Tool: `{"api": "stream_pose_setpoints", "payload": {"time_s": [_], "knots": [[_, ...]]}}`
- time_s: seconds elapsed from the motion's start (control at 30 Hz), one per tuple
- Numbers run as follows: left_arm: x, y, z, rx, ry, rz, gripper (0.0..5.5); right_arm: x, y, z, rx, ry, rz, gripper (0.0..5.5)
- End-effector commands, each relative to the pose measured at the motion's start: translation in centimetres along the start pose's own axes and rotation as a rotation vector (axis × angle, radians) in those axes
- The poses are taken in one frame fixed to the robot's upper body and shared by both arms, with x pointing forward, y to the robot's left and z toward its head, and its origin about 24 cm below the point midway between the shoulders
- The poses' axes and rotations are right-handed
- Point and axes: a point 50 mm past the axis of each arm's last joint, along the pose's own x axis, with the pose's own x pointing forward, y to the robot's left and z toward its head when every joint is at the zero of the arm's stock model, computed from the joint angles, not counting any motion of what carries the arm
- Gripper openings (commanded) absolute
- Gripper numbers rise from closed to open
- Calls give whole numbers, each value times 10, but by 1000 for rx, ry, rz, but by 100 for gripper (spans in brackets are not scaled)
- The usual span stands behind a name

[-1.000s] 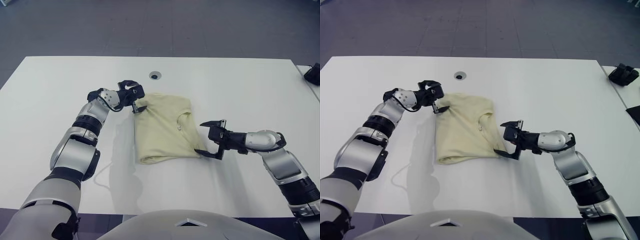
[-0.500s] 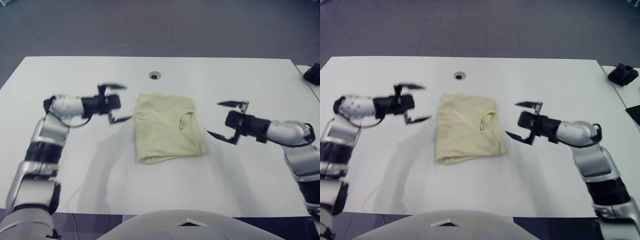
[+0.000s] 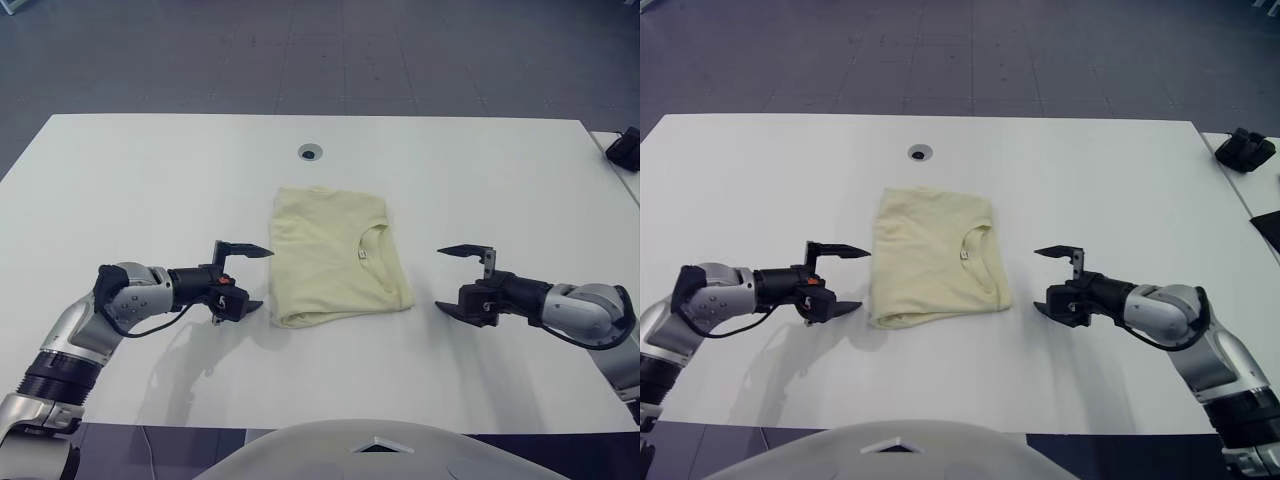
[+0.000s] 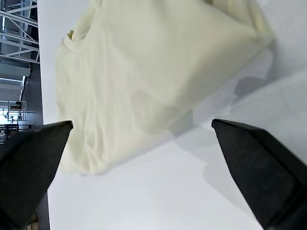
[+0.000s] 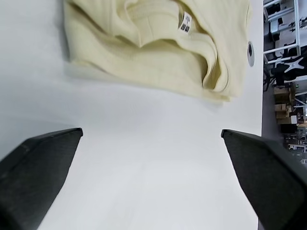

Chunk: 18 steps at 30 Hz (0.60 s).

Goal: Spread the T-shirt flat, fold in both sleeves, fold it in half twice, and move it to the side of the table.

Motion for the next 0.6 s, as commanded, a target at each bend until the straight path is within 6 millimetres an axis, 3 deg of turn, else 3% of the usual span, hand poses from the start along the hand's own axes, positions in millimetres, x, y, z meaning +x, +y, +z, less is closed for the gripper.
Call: {"api": "stream_pose_setpoints", "payload": {"time_s": [0.03,0.13,0.23,0.6], "knots": [[9,-33,5,-22,14,-165,540,17,10,6,-9,-44,58,538],[11,-37,6,-26,10,-187,519,23,10,10,-29,-76,56,540],[14,-40,8,-21,2,-200,452,28,12,13,-44,-105,62,540],[15,-51,13,-10,-16,-242,239,31,29,24,-25,-170,99,351]]}}
